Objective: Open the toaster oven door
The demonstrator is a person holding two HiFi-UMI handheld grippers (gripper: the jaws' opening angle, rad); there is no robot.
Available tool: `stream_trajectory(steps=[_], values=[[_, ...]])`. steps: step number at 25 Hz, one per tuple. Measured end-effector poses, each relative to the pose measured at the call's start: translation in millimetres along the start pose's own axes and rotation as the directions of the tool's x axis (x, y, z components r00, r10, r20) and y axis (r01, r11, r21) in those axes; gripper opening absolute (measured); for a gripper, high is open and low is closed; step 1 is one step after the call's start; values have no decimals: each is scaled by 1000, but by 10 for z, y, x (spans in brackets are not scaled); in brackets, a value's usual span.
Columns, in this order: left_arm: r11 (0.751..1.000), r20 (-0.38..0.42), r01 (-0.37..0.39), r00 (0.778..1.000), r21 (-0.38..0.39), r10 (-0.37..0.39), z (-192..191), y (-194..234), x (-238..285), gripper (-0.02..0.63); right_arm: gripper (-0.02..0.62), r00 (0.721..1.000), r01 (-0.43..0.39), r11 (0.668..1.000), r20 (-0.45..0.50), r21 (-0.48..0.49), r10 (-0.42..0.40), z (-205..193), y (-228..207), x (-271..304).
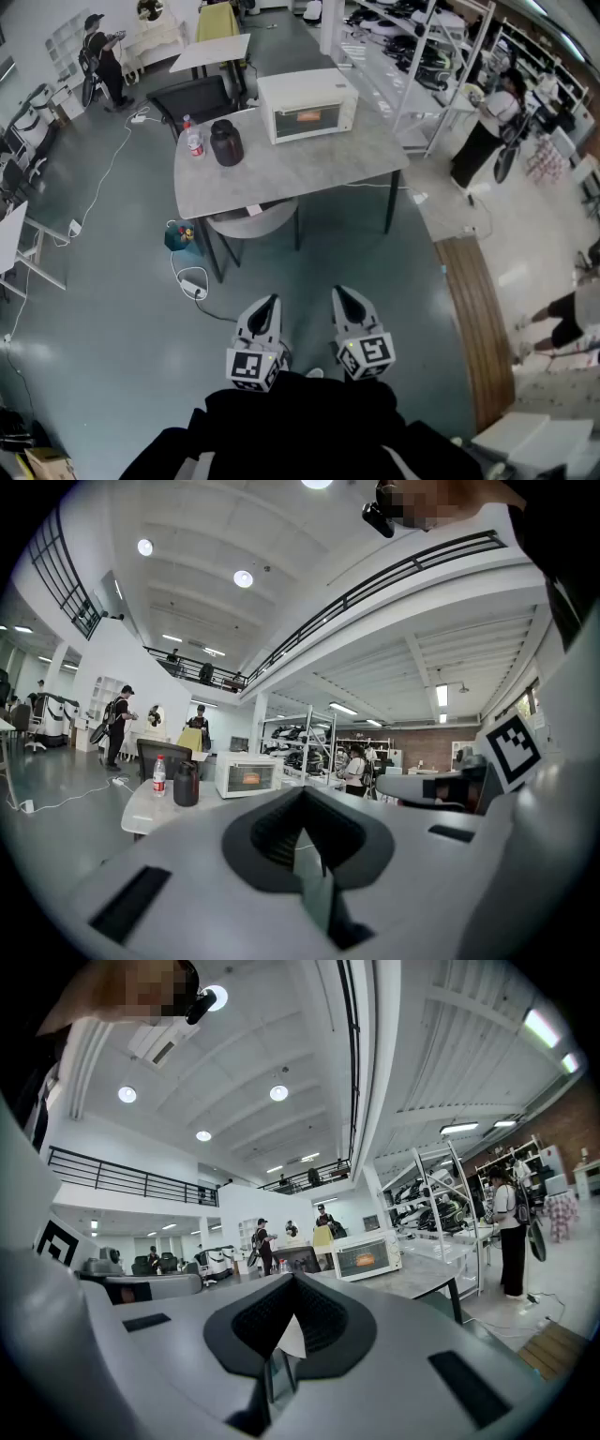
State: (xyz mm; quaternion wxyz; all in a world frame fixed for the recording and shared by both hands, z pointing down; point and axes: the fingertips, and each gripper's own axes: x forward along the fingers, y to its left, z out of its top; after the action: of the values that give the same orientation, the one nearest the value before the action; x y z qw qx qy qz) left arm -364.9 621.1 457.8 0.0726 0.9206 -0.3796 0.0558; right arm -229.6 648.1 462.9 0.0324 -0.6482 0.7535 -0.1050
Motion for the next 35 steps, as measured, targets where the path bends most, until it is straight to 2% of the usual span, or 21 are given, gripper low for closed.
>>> stream_trajectory(steps=[4, 10, 17, 21, 24, 31, 35], values=[[1000, 26, -4, 1000, 0, 4, 23, -212, -45, 3, 3, 1000, -19, 1000, -4, -11, 19, 15, -22, -172], [1000, 18, 1, 1000, -11, -1, -20, -411, -28, 3, 3, 1000, -22, 1000, -12, 21, 23, -48, -157, -300], [1000, -4, 8, 1000, -21, -8, -122, -351, 448, 3, 3, 999, -25, 999, -36, 46, 27, -144, -482, 4], [999, 8, 34, 999, -13, -34, -144, -193, 1058, 3, 3, 999, -23, 999, -36, 33, 24, -132, -889, 458], [998, 11, 44, 999, -34, -44, -93, 40, 1599, 3, 3, 999, -22, 1000, -28, 16, 22, -24, -1168, 954], [998, 38, 46, 998, -49, -44, 425, 762, 2877, 3, 4, 998, -43, 999, -38, -24, 42, 455, -1657, 2307], [998, 37, 52, 998, -25, -51, 647, 1164, 3540, 3, 3, 998, -54, 998, -30, -26, 53, 715, -1885, 3044]])
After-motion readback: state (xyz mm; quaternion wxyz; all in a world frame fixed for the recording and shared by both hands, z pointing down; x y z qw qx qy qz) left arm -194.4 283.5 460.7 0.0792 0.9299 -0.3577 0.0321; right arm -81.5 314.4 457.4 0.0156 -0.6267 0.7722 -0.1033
